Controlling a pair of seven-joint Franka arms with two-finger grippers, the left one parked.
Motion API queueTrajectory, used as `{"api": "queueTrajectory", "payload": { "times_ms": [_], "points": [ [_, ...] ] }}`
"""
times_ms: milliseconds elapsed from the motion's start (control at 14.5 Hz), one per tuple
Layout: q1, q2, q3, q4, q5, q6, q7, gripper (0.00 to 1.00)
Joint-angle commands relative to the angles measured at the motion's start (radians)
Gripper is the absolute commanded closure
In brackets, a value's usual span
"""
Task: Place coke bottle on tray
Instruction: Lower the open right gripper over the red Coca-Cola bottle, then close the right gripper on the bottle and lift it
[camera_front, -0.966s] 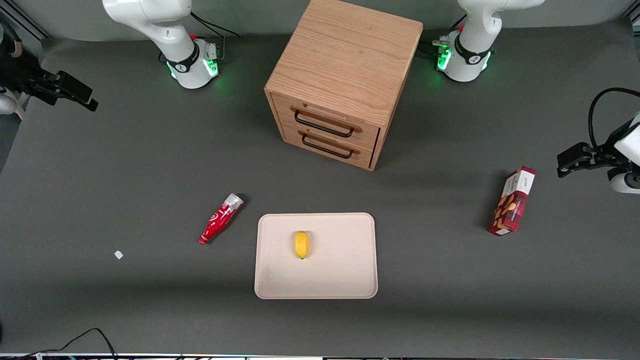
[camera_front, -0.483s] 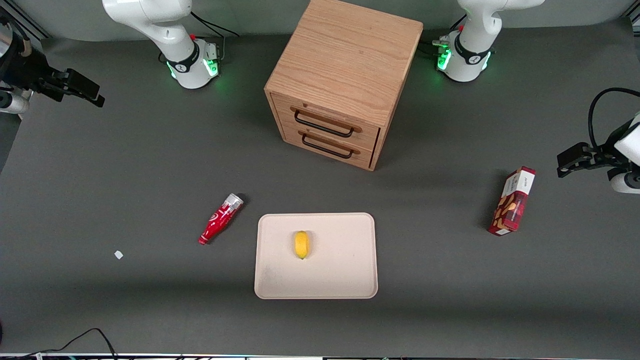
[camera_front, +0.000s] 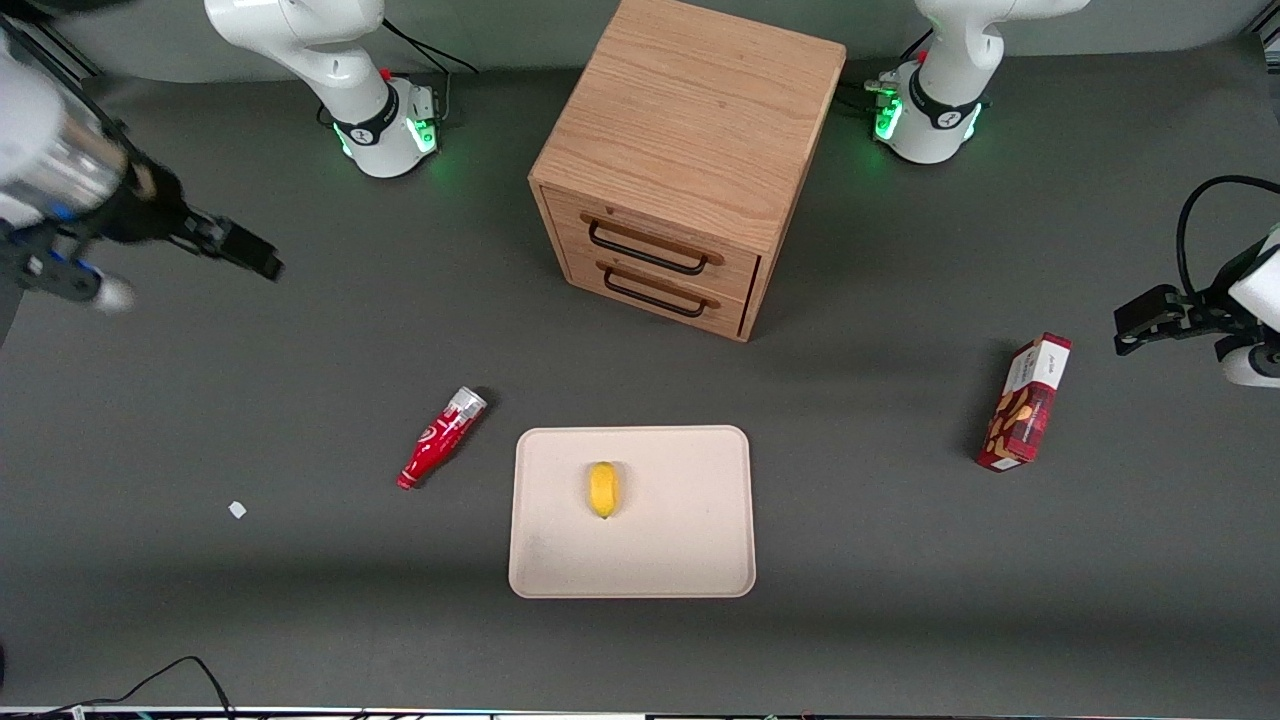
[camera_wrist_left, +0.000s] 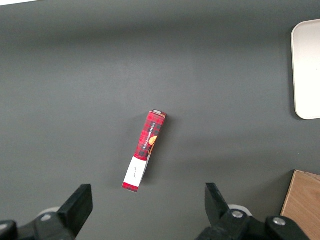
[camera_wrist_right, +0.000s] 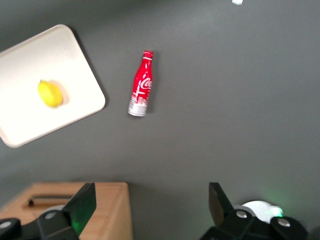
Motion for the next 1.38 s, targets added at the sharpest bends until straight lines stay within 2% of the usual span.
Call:
{"api": "queueTrajectory", "payload": {
  "times_ms": [0,207,414,621,828,1172,1241,1310],
  "points": [
    [0.004,0.169,0.015,0.012,0.018,0.080,0.185,0.00],
    [0.019,0.309,0.021,-0.083,0.004,0.269,0.347,0.00],
    [0.021,0.358,0.021,-0.229,-0.001,0.520,0.355,0.00],
    [0.028,0.412,0.021,-0.318,-0.004,0.711,0.371,0.00],
    [0.030,0.447,0.022,-0.398,-0.079,0.858,0.422,0.00],
    [0.030,0.476,0.022,-0.467,-0.107,0.976,0.424,0.00],
    [0.030,0.476,0.022,-0.479,-0.126,0.989,0.422,0.11],
    [0.029,0.478,0.024,-0.485,-0.163,0.990,0.413,0.53]
  ]
}}
